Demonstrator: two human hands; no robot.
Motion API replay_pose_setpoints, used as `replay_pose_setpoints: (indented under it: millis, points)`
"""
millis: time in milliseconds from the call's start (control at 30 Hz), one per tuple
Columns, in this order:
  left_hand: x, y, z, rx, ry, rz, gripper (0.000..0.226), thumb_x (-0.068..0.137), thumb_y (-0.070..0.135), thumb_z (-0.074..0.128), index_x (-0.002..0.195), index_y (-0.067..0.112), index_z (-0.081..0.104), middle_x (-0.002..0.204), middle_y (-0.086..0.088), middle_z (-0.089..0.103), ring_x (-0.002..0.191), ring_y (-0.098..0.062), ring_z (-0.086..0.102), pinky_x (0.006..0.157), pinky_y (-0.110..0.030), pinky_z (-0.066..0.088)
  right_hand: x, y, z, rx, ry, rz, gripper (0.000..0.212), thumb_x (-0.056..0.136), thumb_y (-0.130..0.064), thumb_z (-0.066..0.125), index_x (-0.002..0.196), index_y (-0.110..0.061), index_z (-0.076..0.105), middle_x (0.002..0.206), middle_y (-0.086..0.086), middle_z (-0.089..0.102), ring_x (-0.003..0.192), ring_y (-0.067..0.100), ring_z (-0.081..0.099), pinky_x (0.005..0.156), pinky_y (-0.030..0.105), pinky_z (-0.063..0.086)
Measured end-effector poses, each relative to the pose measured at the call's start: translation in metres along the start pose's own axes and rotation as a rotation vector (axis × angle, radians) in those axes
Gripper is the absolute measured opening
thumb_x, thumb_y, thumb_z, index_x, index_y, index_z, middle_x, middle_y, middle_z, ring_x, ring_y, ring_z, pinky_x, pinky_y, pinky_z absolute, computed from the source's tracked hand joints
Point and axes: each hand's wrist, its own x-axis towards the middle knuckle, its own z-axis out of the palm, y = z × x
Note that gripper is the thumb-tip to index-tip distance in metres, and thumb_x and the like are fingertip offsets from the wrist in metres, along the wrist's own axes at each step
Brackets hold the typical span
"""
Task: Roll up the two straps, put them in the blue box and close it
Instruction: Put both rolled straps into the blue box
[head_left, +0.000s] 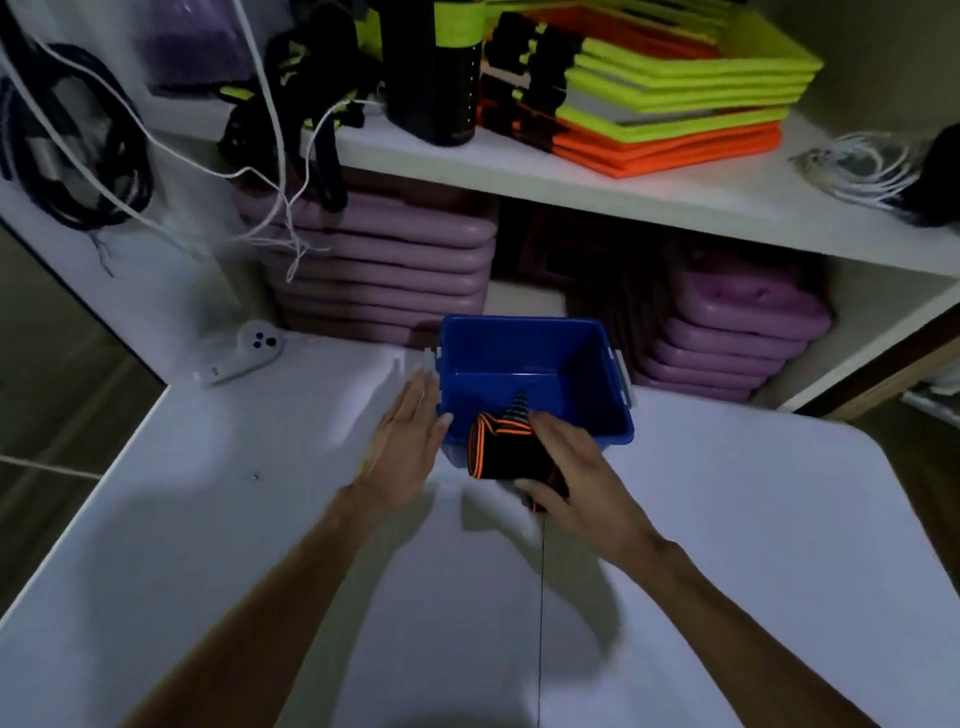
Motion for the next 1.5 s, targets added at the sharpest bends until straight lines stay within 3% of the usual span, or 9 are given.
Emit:
replay_pose_setpoints:
  millis: [133, 300, 533, 700, 867, 1000, 1233, 1400, 1500]
  points:
    - [0.026, 0.007, 0.008, -0.060, -0.005, -0.030, 0.076, 0.093, 0.057, 0.012, 0.149, 0.006, 0.016, 0.157, -0.011, 0.015, 0.144, -0.021, 0.014, 0.117, -0.035, 0.017, 0.043, 0.008, -0.015, -0.037, 0.047, 0.031, 0.065, 0.090, -0.026, 0.067, 0.146, -0.016, 0.034, 0.141, -0.001, 0.046, 0.120, 0.015, 0.037, 0.105, 0.023, 0.031]
    - [0.035, -0.005, 0.014, -0.072, -0.040, 0.008, 0.067, 0.091, 0.036, 0.016, 0.147, 0.000, 0.014, 0.157, -0.015, 0.015, 0.145, -0.026, 0.011, 0.118, -0.032, 0.010, 0.092, 0.031, -0.001, 0.009, -0.087, 0.131, 0.065, 0.086, -0.021, 0.071, 0.143, -0.021, 0.040, 0.137, -0.001, 0.051, 0.115, 0.007, 0.036, 0.104, 0.023, 0.031]
    - [0.047, -0.024, 0.010, -0.053, -0.031, 0.090, 0.061, 0.094, 0.030, 0.017, 0.149, 0.004, 0.009, 0.157, -0.009, 0.007, 0.146, -0.017, 0.003, 0.118, -0.025, 0.005, 0.157, 0.058, 0.038, -0.061, -0.238, 0.239, 0.055, 0.073, -0.013, 0.077, 0.124, -0.015, 0.055, 0.123, 0.009, 0.061, 0.114, 0.025, 0.057, 0.102, 0.037, 0.043]
    - [0.050, -0.025, 0.006, -0.056, -0.006, 0.135, 0.056, 0.097, 0.025, 0.021, 0.147, 0.002, 0.013, 0.157, -0.013, 0.014, 0.146, -0.020, 0.011, 0.117, -0.031, 0.015, 0.185, 0.063, 0.062, -0.164, -0.293, 0.253, 0.057, 0.077, -0.009, 0.073, 0.126, -0.006, 0.044, 0.130, 0.016, 0.043, 0.113, 0.036, 0.051, 0.100, 0.043, 0.041]
    - [0.058, -0.022, 0.001, -0.122, -0.027, 0.150, 0.057, 0.098, 0.027, 0.021, 0.147, 0.001, 0.014, 0.157, -0.010, 0.011, 0.146, -0.017, 0.009, 0.115, -0.017, 0.008, 0.187, 0.074, 0.071, -0.160, -0.250, 0.270, 0.056, 0.083, -0.007, 0.066, 0.128, -0.014, 0.034, 0.135, 0.013, 0.027, 0.100, 0.036, 0.057, 0.093, 0.047, 0.049]
    - [0.059, -0.022, 0.000, -0.129, -0.040, 0.125, 0.060, 0.096, 0.031, 0.019, 0.148, 0.003, 0.013, 0.158, -0.009, 0.011, 0.146, -0.014, 0.010, 0.114, -0.013, 0.008, 0.190, 0.074, 0.072, -0.138, -0.249, 0.313, 0.066, 0.080, -0.005, 0.069, 0.132, -0.017, 0.031, 0.135, 0.015, 0.027, 0.103, 0.040, 0.057, 0.093, 0.048, 0.049]
    - [0.060, -0.022, 0.003, -0.064, -0.042, 0.131, 0.057, 0.096, 0.025, 0.019, 0.148, 0.001, 0.013, 0.157, -0.012, 0.012, 0.146, -0.018, 0.011, 0.117, -0.026, 0.013, 0.186, 0.069, 0.064, -0.062, -0.236, 0.428, 0.095, 0.067, -0.014, 0.084, 0.140, -0.025, 0.023, 0.136, 0.014, 0.030, 0.116, 0.039, 0.051, 0.100, 0.050, 0.046]
    - [0.057, -0.020, 0.002, -0.086, -0.070, 0.108, 0.061, 0.093, 0.029, 0.018, 0.148, 0.003, 0.012, 0.158, -0.010, 0.011, 0.146, -0.018, 0.010, 0.117, -0.023, 0.010, 0.158, 0.048, 0.041, -0.007, -0.166, 0.441, 0.060, 0.081, -0.038, 0.073, 0.129, -0.021, 0.041, 0.127, 0.009, 0.042, 0.113, 0.033, 0.052, 0.096, 0.046, 0.047]
    - [0.057, -0.021, 0.000, -0.066, -0.089, 0.114, 0.062, 0.093, 0.031, 0.017, 0.148, 0.003, 0.011, 0.157, -0.012, 0.010, 0.146, -0.020, 0.011, 0.118, -0.029, 0.013, 0.117, 0.035, 0.023, -0.011, 0.075, 0.348, 0.040, 0.091, -0.041, 0.060, 0.125, -0.022, 0.051, 0.118, 0.003, 0.051, 0.109, 0.023, 0.050, 0.091, 0.039, 0.048]
